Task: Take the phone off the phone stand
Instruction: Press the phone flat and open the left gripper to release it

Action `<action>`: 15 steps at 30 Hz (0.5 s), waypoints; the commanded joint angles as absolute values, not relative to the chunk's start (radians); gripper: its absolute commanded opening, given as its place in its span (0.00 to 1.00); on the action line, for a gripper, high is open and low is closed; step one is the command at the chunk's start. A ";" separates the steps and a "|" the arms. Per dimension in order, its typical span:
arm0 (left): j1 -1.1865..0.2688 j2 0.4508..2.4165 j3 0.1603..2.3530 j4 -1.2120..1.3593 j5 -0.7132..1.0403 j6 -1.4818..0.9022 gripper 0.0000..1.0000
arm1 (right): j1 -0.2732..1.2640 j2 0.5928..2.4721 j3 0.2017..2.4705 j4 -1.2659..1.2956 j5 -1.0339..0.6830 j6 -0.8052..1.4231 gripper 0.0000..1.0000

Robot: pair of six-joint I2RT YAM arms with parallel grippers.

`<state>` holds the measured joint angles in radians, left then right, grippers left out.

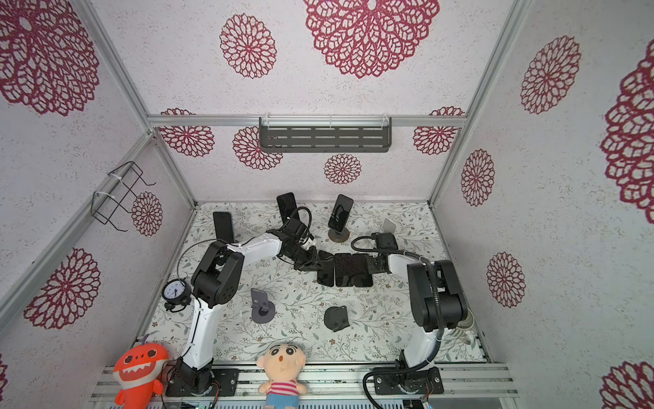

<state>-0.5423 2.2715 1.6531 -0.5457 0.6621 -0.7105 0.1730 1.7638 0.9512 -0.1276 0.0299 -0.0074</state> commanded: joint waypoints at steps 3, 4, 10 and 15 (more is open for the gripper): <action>-0.537 2.305 1.661 -0.570 0.598 -0.709 0.20 | 0.181 1.779 0.954 -0.144 0.026 -0.005 0.00; -0.538 2.306 1.661 -0.568 0.600 -0.710 0.21 | 0.181 1.779 0.954 -0.144 0.025 -0.006 0.00; -0.539 2.311 1.658 -0.564 0.620 -0.708 0.26 | 0.182 1.777 0.957 -0.149 0.025 -0.003 0.00; -0.540 2.312 1.656 -0.568 0.628 -0.706 0.29 | 0.182 1.775 0.957 -0.152 0.025 -0.002 0.00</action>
